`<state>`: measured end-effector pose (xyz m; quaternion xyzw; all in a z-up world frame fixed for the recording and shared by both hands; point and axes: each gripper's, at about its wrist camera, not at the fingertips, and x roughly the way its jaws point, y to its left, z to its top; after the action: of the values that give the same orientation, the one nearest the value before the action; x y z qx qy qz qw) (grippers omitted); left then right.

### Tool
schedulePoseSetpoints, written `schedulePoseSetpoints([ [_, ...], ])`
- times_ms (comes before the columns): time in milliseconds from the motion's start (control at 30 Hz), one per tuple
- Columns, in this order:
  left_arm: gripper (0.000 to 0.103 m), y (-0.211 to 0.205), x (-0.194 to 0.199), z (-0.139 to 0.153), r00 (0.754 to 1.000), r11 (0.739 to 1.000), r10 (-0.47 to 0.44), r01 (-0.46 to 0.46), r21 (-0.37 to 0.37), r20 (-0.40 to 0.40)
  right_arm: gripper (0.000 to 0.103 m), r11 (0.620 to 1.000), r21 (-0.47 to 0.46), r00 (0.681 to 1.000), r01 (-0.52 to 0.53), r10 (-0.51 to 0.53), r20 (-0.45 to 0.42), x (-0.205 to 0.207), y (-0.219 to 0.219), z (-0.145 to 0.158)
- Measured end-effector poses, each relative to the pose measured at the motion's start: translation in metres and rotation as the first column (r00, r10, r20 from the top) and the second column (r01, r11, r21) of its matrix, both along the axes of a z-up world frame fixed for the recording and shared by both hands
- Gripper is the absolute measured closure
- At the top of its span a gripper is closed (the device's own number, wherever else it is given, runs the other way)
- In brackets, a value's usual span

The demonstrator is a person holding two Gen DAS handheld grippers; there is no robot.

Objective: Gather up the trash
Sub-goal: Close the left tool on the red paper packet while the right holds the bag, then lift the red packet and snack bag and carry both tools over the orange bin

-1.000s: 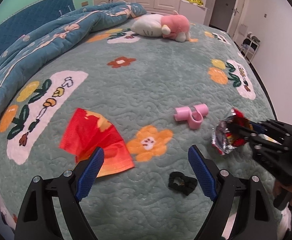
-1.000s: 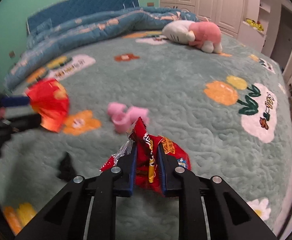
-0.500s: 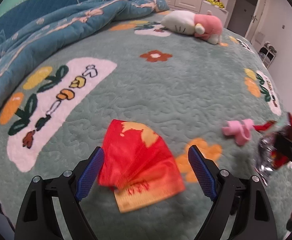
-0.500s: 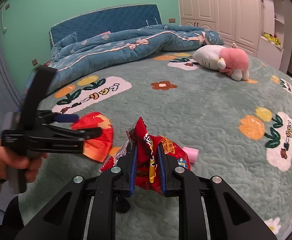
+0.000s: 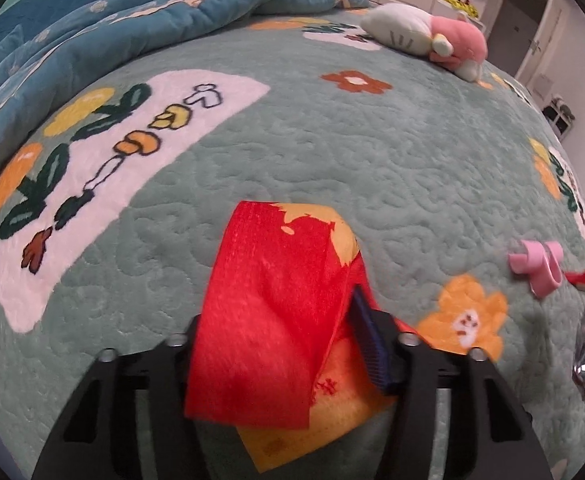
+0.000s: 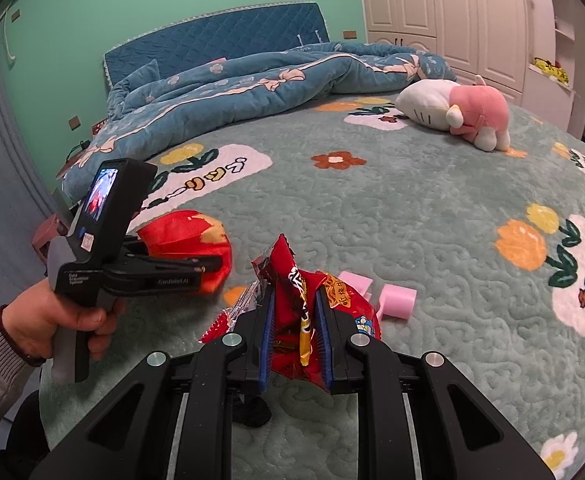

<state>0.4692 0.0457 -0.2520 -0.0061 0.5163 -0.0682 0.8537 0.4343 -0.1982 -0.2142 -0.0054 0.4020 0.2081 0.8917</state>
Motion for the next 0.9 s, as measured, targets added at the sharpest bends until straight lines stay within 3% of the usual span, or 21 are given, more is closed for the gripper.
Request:
schedulePoseSetpoints([
  [67, 0.082, 0.012, 0.003, 0.002, 0.999, 0.999, 0.035, -0.035, -0.026, 0.0, 0.084, 1.0, 0.004, 1.0, 0.001, -0.001, 0.0, 0.0, 0.0, 0.0],
  [167, 0.091, 0.021, 0.003, 0.004, 0.999, 0.996, 0.051, -0.052, -0.071, -0.006, 0.084, 1.0, 0.006, 1.0, 0.001, -0.001, 0.003, -0.001, -0.001, 0.001],
  [300, 0.092, 0.014, -0.013, 0.021, 0.999, 0.999, 0.029, -0.027, -0.036, 0.036, 0.084, 1.0, 0.008, 1.0, -0.01, 0.01, 0.014, -0.004, 0.001, 0.007],
  [500, 0.092, -0.005, -0.045, 0.06, 0.997, 0.998, -0.008, 0.013, -0.059, 0.075, 0.084, 1.0, 0.02, 0.999, -0.009, 0.008, 0.046, -0.028, -0.002, 0.033],
  [900, 0.092, -0.058, -0.154, 0.141, 0.977, 0.986, -0.157, 0.164, -0.039, 0.145, 0.084, 0.997, 0.044, 0.994, 0.059, -0.063, 0.089, -0.135, -0.034, 0.099],
])
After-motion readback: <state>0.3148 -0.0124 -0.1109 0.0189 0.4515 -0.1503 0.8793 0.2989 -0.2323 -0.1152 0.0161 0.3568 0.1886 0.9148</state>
